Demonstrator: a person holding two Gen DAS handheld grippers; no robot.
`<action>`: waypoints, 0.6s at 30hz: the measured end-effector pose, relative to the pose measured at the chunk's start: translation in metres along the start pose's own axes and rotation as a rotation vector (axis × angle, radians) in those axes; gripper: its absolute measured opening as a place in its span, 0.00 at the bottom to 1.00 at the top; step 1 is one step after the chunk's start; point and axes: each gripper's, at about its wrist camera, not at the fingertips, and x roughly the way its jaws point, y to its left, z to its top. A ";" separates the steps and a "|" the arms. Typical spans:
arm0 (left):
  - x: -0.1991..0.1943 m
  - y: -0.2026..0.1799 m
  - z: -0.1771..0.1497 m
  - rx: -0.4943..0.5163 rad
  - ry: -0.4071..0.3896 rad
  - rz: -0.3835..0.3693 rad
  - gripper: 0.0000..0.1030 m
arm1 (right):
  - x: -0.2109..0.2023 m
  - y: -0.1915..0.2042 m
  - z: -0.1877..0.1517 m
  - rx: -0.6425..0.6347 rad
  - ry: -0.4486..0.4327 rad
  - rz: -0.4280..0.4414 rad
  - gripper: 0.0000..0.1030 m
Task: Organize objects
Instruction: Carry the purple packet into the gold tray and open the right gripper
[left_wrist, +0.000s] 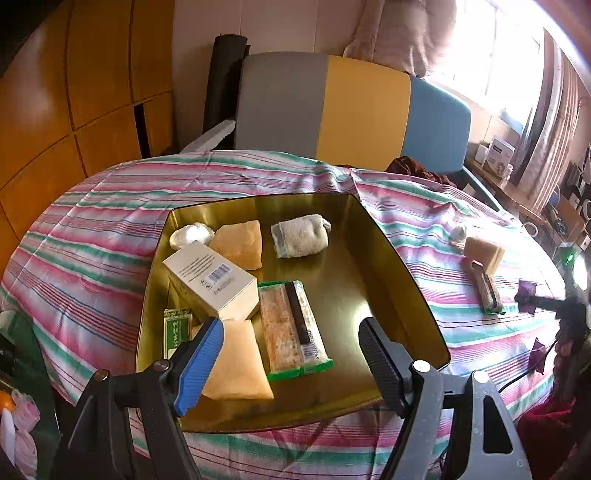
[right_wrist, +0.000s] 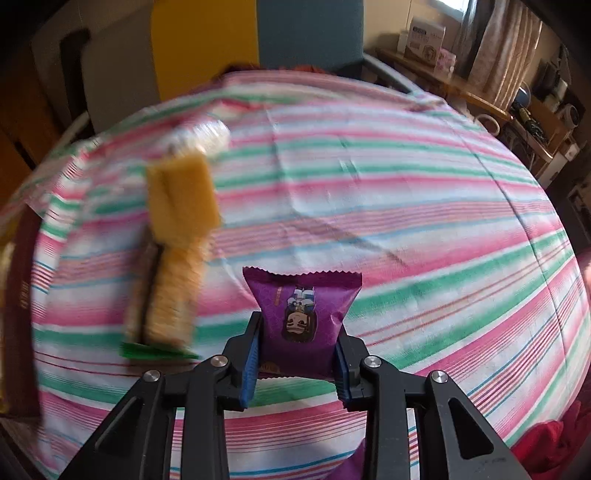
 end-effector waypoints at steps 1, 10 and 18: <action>-0.001 0.001 -0.002 0.000 0.001 0.001 0.75 | -0.010 0.006 0.003 -0.007 -0.021 0.016 0.33; -0.004 0.024 -0.008 -0.066 0.008 -0.037 0.74 | -0.085 0.144 0.011 -0.259 -0.119 0.346 0.33; -0.008 0.068 -0.015 -0.179 0.011 -0.019 0.73 | -0.076 0.299 -0.006 -0.496 -0.030 0.505 0.33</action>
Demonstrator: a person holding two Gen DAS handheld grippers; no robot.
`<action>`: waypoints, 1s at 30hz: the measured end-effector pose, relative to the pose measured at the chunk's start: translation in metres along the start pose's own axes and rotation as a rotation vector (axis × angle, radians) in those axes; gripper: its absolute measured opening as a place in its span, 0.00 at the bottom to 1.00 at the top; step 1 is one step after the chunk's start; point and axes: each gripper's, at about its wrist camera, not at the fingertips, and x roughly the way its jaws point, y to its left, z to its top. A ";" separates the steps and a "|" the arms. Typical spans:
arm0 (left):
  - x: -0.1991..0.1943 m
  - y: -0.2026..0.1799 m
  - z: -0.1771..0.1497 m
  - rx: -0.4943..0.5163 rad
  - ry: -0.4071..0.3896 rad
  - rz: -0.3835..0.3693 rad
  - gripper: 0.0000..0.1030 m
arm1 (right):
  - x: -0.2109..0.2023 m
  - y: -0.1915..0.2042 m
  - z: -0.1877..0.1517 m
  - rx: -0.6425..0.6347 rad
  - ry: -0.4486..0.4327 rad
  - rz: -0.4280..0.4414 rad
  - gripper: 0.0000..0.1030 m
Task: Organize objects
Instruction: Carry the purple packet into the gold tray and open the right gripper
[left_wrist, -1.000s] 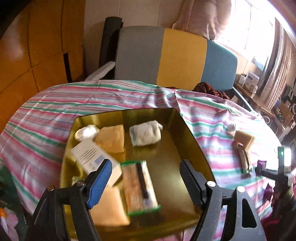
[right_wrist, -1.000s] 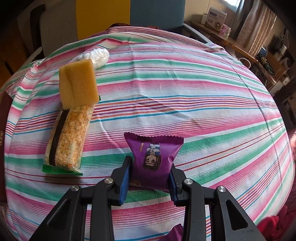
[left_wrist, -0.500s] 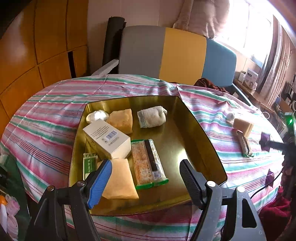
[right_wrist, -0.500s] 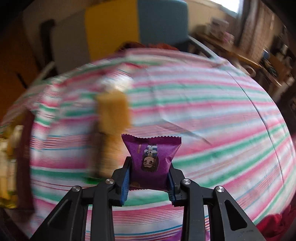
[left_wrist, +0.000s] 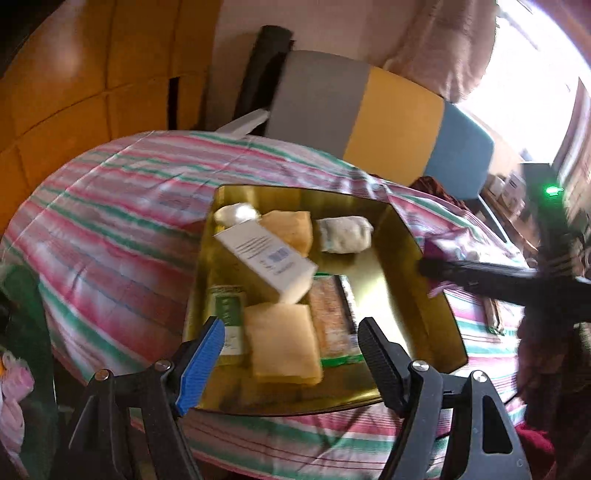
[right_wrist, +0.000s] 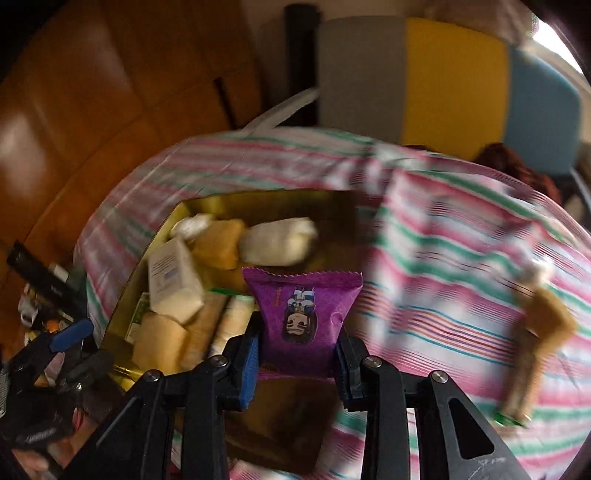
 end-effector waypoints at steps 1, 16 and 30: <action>0.000 0.004 -0.001 -0.011 0.001 0.001 0.73 | 0.008 0.006 0.000 -0.009 0.015 0.001 0.33; 0.002 0.019 -0.002 -0.030 0.013 0.025 0.65 | 0.087 0.022 0.006 -0.045 0.154 -0.078 0.44; -0.009 -0.027 -0.001 0.098 -0.006 -0.006 0.65 | -0.019 0.000 -0.019 0.034 -0.079 -0.038 0.61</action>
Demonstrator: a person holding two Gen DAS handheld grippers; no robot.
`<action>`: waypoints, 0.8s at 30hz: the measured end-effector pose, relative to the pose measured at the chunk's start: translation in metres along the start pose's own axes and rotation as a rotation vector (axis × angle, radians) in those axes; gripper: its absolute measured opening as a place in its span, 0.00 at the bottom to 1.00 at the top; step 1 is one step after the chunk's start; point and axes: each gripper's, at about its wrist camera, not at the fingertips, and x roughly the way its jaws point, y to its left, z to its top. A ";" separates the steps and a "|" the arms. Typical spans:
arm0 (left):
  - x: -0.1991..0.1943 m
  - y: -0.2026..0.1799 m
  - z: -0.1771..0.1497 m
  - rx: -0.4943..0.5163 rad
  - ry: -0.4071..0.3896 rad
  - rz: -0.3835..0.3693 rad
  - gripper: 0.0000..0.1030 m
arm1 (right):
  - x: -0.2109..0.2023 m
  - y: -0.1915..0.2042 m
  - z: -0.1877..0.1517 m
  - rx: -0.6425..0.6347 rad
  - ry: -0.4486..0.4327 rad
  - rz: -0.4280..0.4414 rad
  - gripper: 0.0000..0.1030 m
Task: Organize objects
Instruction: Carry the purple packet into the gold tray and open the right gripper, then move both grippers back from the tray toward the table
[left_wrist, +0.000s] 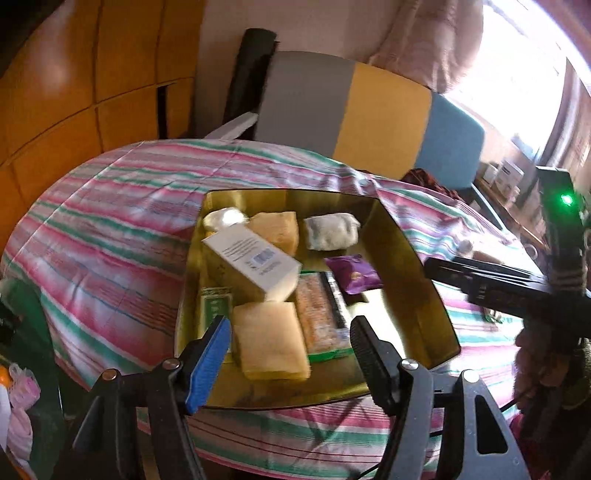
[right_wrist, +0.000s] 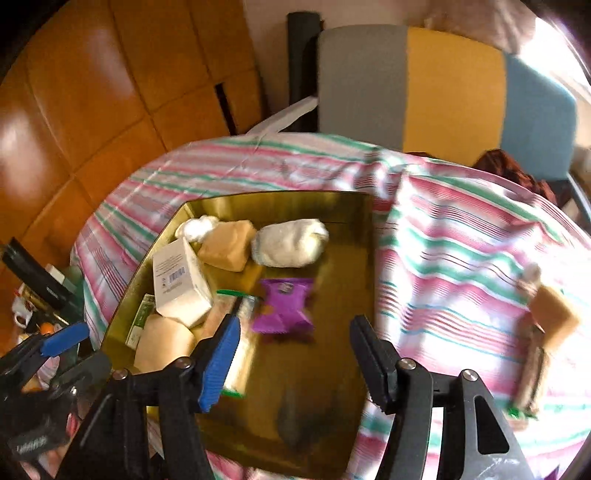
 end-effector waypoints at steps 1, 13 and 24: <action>0.000 -0.003 0.000 0.007 0.000 -0.005 0.65 | -0.009 -0.010 -0.006 0.020 -0.010 -0.013 0.62; 0.005 -0.049 0.004 0.135 0.025 -0.039 0.65 | -0.100 -0.149 -0.071 0.243 -0.064 -0.256 0.63; 0.012 -0.111 0.014 0.265 0.026 -0.094 0.63 | -0.147 -0.272 -0.131 0.517 -0.125 -0.453 0.67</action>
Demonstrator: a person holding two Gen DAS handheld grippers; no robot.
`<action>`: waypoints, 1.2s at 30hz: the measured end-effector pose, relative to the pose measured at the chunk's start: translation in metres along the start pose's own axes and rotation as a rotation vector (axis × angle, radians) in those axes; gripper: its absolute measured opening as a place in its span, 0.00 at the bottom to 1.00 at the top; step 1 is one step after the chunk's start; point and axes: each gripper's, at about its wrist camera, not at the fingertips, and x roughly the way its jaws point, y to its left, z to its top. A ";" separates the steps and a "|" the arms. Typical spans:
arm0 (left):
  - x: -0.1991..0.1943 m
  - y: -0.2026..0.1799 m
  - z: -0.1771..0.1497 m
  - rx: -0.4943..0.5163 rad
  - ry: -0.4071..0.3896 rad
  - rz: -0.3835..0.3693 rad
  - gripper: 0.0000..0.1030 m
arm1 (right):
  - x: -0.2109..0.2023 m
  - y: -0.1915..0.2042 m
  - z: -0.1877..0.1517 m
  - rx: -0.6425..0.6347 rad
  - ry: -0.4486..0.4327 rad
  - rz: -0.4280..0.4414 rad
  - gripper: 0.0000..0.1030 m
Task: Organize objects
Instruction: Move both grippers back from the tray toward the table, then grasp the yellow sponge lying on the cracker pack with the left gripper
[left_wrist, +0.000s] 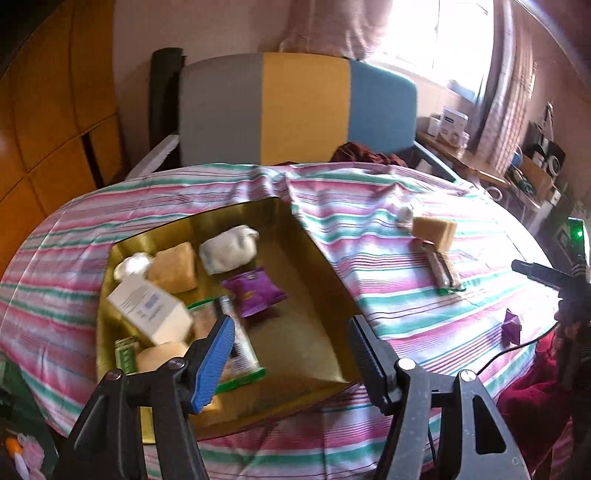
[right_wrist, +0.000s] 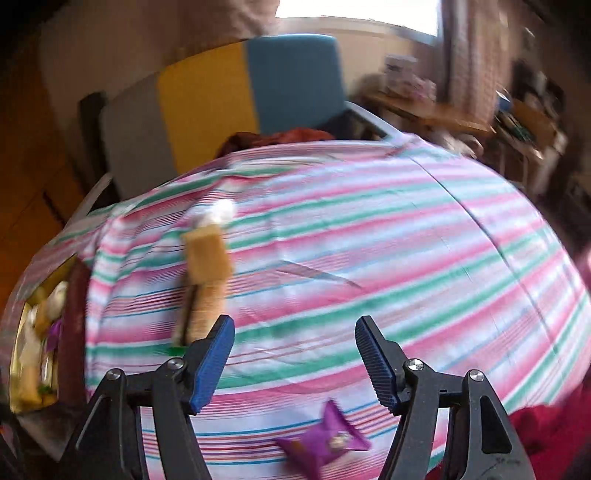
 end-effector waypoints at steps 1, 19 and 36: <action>0.002 -0.004 0.001 0.007 0.003 -0.003 0.63 | 0.004 -0.008 -0.002 0.040 0.010 0.003 0.67; 0.057 -0.094 0.027 0.127 0.112 -0.177 0.62 | 0.021 -0.047 -0.003 0.248 0.099 -0.002 0.69; 0.132 -0.153 0.102 0.010 0.253 -0.380 0.79 | 0.015 -0.057 0.000 0.306 0.073 0.035 0.72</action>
